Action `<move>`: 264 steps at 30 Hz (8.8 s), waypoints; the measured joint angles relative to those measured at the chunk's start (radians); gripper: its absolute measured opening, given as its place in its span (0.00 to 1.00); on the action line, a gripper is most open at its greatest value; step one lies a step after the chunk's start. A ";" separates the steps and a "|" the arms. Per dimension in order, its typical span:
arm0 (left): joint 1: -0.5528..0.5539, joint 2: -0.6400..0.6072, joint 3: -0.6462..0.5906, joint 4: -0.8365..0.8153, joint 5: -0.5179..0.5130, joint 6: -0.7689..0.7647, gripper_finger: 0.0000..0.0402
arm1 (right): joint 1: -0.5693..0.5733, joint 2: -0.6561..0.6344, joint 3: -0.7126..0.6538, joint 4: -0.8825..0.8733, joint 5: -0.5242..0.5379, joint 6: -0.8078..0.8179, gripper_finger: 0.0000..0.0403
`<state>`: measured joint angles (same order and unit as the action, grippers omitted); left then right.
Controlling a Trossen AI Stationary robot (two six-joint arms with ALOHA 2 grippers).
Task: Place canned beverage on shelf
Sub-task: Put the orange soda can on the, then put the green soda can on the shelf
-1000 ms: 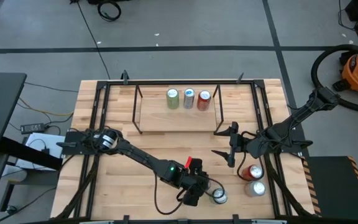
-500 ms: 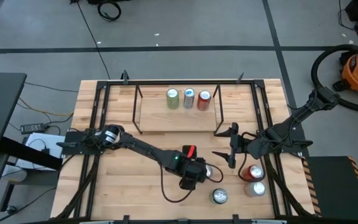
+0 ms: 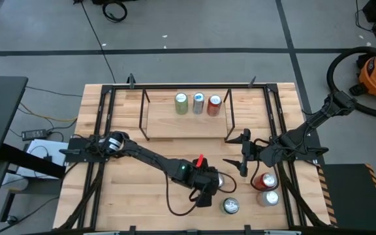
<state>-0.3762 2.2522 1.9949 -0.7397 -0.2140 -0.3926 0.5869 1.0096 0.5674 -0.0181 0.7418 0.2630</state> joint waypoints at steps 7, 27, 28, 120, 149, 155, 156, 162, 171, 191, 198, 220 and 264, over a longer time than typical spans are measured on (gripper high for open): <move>0.022 0.006 -0.001 0.063 -0.020 -0.018 0.99 | 0.000 0.000 0.000 0.000 0.000 -0.001 0.88; 0.040 0.057 -0.006 0.217 -0.053 0.080 0.99 | 0.000 0.000 0.000 -0.001 0.000 -0.001 0.88; 0.040 0.061 -0.006 0.222 -0.054 0.097 0.98 | 0.000 0.000 0.000 0.000 0.000 0.000 0.88; 0.624 -0.042 -0.004 0.128 0.368 0.750 0.79 | 0.084 0.005 0.000 -0.067 0.031 0.101 0.88; 0.592 -0.036 0.022 0.079 0.304 0.737 0.99 | 0.084 0.005 0.000 -0.064 0.027 0.101 0.88; 0.590 -0.035 0.067 0.025 0.300 0.740 0.99 | 0.084 0.005 0.000 -0.063 0.027 0.101 0.88; 0.590 -0.035 0.077 0.018 0.299 0.741 0.99 | 0.084 0.005 0.000 -0.062 0.027 0.101 0.88; 0.590 -0.035 0.149 -0.031 0.294 0.743 0.99 | 0.084 0.005 0.000 -0.057 0.026 0.101 0.88; 0.590 -0.038 0.312 -0.138 0.294 0.755 0.99 | 0.084 0.005 0.000 -0.058 0.024 0.101 0.88; 0.568 -0.088 0.359 -0.438 0.251 0.732 0.90 | 0.094 0.005 0.000 -0.095 0.062 0.093 0.88; 0.441 -0.097 0.359 -0.440 0.218 0.719 0.86 | 0.103 0.005 0.000 -0.096 0.008 0.069 0.88; 0.215 -0.097 0.359 -0.495 0.178 0.503 0.86 | 0.245 0.288 0.000 0.351 -0.449 -0.076 0.88; 0.074 -0.096 0.359 -0.586 0.075 0.315 0.86 | 0.068 0.493 0.092 0.204 -0.075 0.075 0.88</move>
<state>-0.3019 2.1559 2.3535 -1.3254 -0.1387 -0.0776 0.6549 1.5028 0.6590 0.1859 0.6669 0.3378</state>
